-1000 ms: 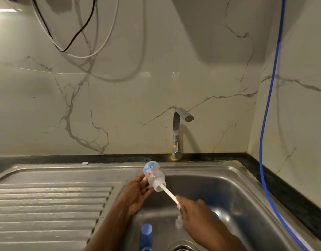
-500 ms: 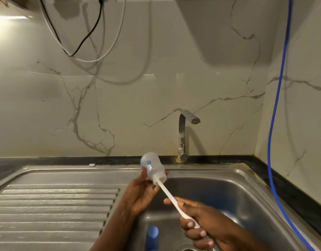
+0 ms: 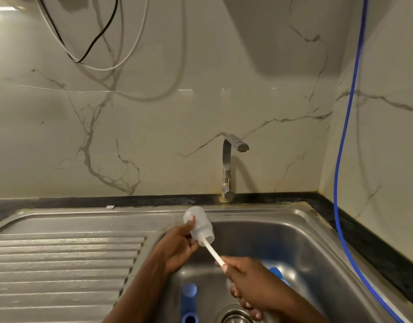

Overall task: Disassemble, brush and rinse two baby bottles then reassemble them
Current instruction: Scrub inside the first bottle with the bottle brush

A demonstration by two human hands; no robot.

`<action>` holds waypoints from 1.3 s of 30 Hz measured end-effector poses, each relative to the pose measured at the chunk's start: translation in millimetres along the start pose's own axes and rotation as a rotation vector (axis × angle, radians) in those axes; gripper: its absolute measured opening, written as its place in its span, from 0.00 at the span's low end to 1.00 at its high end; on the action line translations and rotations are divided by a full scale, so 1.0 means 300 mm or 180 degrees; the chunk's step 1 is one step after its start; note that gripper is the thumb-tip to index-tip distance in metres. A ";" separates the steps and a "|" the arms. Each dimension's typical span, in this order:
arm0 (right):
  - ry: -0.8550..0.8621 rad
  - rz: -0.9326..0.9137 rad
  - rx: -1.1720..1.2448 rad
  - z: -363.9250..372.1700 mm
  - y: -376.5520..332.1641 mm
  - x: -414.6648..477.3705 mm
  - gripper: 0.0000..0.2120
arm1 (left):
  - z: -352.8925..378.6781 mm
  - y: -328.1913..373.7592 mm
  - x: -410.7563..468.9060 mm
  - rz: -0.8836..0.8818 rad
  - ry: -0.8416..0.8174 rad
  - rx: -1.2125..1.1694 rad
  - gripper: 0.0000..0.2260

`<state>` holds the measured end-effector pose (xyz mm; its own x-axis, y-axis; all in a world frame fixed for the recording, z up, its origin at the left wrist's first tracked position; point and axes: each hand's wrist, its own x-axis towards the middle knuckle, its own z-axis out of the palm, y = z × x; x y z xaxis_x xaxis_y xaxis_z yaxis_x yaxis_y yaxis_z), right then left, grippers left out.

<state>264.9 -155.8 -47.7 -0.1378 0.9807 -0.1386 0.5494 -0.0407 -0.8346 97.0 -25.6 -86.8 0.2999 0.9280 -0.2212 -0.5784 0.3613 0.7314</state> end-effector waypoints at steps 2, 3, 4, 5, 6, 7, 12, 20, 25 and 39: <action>-0.0592 0.0454 0.1462 -0.026 -0.028 -0.016 0.12 | -0.025 0.023 -0.015 -0.0088 -0.0588 -0.0668 0.35; -0.0837 0.0579 0.1936 -0.037 -0.044 -0.024 0.13 | -0.034 0.038 -0.021 -0.0080 -0.0822 -0.0881 0.39; -0.0992 0.0668 0.2185 -0.046 -0.059 -0.028 0.14 | -0.035 0.049 -0.029 -0.0091 -0.0949 -0.0941 0.41; -0.0987 0.0721 0.2204 -0.052 -0.067 -0.026 0.14 | -0.031 0.052 -0.030 -0.0091 -0.0922 -0.0800 0.40; -0.0777 0.0677 0.1889 -0.046 -0.068 -0.021 0.14 | -0.035 0.043 -0.019 -0.0028 -0.0732 -0.0509 0.36; -0.0417 0.0526 0.1210 -0.032 -0.058 -0.016 0.13 | -0.039 0.026 -0.010 0.0082 -0.0349 -0.0091 0.28; 0.0933 -0.0093 -0.1537 0.016 -0.001 -0.010 0.09 | -0.036 -0.006 0.016 0.0254 0.0405 0.0792 0.14; -0.0343 0.0186 0.1035 -0.003 -0.013 0.007 0.11 | -0.017 0.036 -0.007 0.0082 -0.0400 -0.0613 0.39; -0.1056 0.0481 0.2036 -0.039 -0.068 -0.013 0.15 | -0.019 0.063 -0.031 0.0142 -0.0837 -0.0993 0.37; 0.0278 -0.0210 -0.0520 0.023 0.019 0.019 0.10 | 0.023 0.024 -0.006 0.0108 0.0079 0.0211 0.31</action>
<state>261.4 -151.9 -57.0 -0.1100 0.9934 -0.0337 0.6690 0.0489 -0.7416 97.6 -25.2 -76.6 0.2615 0.9419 -0.2109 -0.5361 0.3234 0.7798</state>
